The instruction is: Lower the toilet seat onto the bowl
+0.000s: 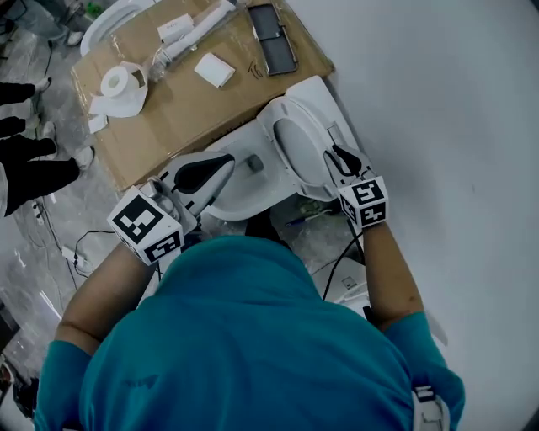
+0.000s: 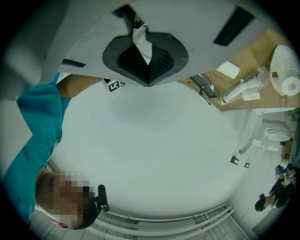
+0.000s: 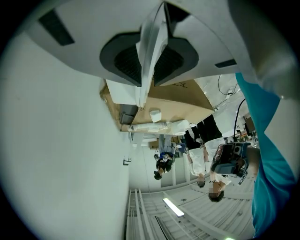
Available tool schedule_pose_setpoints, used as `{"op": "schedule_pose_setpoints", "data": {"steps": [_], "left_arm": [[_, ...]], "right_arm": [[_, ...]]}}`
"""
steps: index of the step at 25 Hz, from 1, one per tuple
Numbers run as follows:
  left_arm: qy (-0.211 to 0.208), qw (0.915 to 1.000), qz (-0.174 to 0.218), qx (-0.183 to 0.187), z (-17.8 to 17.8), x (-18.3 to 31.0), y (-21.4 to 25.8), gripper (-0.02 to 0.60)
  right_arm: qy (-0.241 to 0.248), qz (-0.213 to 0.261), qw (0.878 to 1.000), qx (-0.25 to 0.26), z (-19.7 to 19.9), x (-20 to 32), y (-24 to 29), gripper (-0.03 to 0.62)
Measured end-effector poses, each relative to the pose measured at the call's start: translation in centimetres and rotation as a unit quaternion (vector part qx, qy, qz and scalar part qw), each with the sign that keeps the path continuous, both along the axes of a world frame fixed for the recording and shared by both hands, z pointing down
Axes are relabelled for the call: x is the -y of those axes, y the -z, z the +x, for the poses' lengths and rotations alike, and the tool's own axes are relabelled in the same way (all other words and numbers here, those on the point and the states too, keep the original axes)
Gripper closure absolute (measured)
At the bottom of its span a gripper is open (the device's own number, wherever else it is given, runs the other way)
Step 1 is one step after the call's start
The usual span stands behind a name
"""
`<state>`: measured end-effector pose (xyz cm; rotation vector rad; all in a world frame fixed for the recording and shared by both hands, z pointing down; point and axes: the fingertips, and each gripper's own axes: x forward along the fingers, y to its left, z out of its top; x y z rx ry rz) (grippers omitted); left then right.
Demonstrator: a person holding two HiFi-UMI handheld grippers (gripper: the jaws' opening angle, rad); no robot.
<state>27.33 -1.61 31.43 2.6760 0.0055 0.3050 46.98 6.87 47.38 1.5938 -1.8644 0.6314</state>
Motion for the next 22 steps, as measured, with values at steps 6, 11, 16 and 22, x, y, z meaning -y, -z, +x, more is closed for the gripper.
{"op": "schedule_pose_setpoints", "data": {"steps": [6, 11, 16, 22], "left_arm": [[-0.008, 0.9999, -0.006, 0.003, -1.4, 0.3, -1.4, 0.588], [-0.002, 0.9999, -0.009, 0.008, -2.7, 0.2, -2.0, 0.588], [0.002, 0.9999, -0.011, 0.01, -3.3, 0.0, -2.4, 0.588], [0.003, 0.9999, -0.01, 0.007, -3.5, -0.8, -2.2, 0.588]], "right_arm": [[-0.012, 0.006, 1.0, -0.022, 0.0, 0.2, 0.0, 0.531], [-0.011, 0.005, 0.999, -0.042, -0.3, 0.0, -0.1, 0.531], [-0.005, 0.007, 0.998, -0.06, -1.1, 0.0, -0.2, 0.531], [0.002, 0.008, 0.999, -0.05, -2.0, 0.0, -0.1, 0.531]]}}
